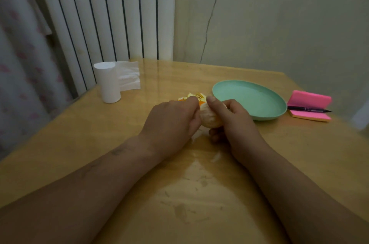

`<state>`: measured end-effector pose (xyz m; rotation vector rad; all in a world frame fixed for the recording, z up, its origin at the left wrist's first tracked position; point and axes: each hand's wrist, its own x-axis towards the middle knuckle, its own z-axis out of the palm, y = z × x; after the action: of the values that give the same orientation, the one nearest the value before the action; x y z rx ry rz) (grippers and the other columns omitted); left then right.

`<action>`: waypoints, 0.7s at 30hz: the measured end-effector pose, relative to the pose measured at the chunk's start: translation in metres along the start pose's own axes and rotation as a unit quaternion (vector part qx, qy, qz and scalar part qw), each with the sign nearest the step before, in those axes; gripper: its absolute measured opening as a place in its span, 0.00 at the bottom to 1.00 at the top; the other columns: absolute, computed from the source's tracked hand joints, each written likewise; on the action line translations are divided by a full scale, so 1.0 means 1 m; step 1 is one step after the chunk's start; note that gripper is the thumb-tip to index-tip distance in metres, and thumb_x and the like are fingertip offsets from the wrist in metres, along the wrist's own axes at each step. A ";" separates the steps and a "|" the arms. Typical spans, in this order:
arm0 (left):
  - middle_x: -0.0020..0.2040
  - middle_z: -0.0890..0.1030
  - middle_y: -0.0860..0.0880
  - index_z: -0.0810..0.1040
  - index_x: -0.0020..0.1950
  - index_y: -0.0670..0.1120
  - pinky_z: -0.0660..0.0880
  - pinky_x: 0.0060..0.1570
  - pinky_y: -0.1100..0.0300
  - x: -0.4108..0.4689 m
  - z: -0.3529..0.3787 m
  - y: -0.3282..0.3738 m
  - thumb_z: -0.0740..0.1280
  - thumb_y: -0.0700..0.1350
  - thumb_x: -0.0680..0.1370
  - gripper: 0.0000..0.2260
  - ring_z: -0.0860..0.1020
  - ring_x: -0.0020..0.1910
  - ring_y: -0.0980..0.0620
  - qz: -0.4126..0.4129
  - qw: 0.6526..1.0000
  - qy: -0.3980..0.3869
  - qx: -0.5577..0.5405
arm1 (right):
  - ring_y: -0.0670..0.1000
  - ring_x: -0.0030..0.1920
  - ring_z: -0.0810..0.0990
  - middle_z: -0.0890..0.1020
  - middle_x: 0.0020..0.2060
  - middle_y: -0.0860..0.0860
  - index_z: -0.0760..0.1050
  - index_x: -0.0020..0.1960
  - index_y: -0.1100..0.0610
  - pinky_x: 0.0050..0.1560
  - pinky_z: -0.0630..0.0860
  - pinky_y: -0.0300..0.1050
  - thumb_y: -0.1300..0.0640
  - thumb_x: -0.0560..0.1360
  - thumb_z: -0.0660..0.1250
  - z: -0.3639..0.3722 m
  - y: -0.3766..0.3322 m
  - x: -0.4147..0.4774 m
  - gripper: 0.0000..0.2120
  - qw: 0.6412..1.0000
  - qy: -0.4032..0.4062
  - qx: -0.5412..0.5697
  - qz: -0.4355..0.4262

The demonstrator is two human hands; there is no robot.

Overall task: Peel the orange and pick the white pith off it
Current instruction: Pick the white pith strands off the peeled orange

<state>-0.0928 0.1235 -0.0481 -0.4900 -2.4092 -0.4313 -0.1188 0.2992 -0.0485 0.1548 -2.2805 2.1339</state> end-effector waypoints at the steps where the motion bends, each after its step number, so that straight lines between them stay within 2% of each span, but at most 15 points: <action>1: 0.34 0.76 0.53 0.75 0.48 0.49 0.76 0.32 0.46 0.001 0.000 0.000 0.60 0.53 0.82 0.10 0.76 0.31 0.46 -0.007 1.000 0.007 -0.014 | 0.54 0.34 0.83 0.87 0.41 0.54 0.79 0.56 0.57 0.37 0.80 0.51 0.34 0.76 0.73 -0.002 0.000 0.001 0.26 1.000 -0.008 0.005 0.005; 5: 0.34 0.78 0.54 0.78 0.48 0.50 0.77 0.34 0.46 0.003 -0.002 -0.003 0.64 0.52 0.80 0.08 0.76 0.32 0.50 -0.030 0.996 0.017 -0.084 | 0.55 0.35 0.82 0.86 0.42 0.55 0.79 0.58 0.58 0.37 0.77 0.52 0.36 0.77 0.72 -0.006 0.001 0.004 0.25 0.999 -0.036 0.026 0.013; 8: 0.35 0.82 0.53 0.80 0.48 0.49 0.79 0.37 0.48 0.005 -0.004 -0.003 0.68 0.48 0.82 0.05 0.81 0.34 0.54 -0.064 0.984 -0.001 -0.167 | 0.55 0.36 0.81 0.85 0.42 0.54 0.78 0.57 0.58 0.34 0.76 0.51 0.38 0.78 0.73 -0.009 0.001 0.005 0.23 0.997 -0.048 0.054 0.017; 11: 0.36 0.85 0.52 0.82 0.49 0.46 0.81 0.38 0.58 0.011 -0.007 -0.002 0.69 0.43 0.83 0.05 0.85 0.35 0.55 -0.129 0.957 -0.043 -0.255 | 0.55 0.36 0.81 0.85 0.43 0.55 0.79 0.59 0.59 0.33 0.76 0.49 0.40 0.79 0.72 -0.012 0.001 0.005 0.22 0.996 -0.052 0.071 0.019; 13: 0.39 0.87 0.48 0.82 0.50 0.43 0.80 0.36 0.61 0.019 -0.011 0.000 0.67 0.40 0.84 0.05 0.86 0.35 0.51 -0.169 0.929 -0.079 -0.320 | 0.54 0.35 0.80 0.83 0.44 0.57 0.78 0.60 0.60 0.32 0.76 0.47 0.42 0.79 0.72 -0.013 0.000 0.006 0.22 0.994 -0.047 0.094 0.024; 17: 0.43 0.88 0.42 0.80 0.55 0.36 0.81 0.38 0.56 0.037 -0.017 -0.001 0.64 0.39 0.86 0.08 0.86 0.37 0.45 -0.221 0.870 -0.138 -0.419 | 0.52 0.35 0.79 0.82 0.47 0.58 0.78 0.66 0.61 0.33 0.76 0.45 0.43 0.80 0.69 -0.016 -0.001 0.007 0.25 0.985 -0.049 0.157 0.049; 21: 0.44 0.87 0.41 0.79 0.55 0.38 0.79 0.38 0.56 0.036 -0.001 -0.003 0.62 0.42 0.87 0.09 0.84 0.37 0.45 -0.307 0.768 -0.101 -0.553 | 0.51 0.34 0.79 0.81 0.45 0.58 0.77 0.67 0.61 0.32 0.78 0.43 0.46 0.82 0.64 -0.020 -0.003 0.008 0.21 0.966 -0.058 0.242 0.076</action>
<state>-0.1198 0.1290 -0.0251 -0.1685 -2.2068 -2.2355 -0.1279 0.3179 -0.0436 0.1138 -1.8240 2.7950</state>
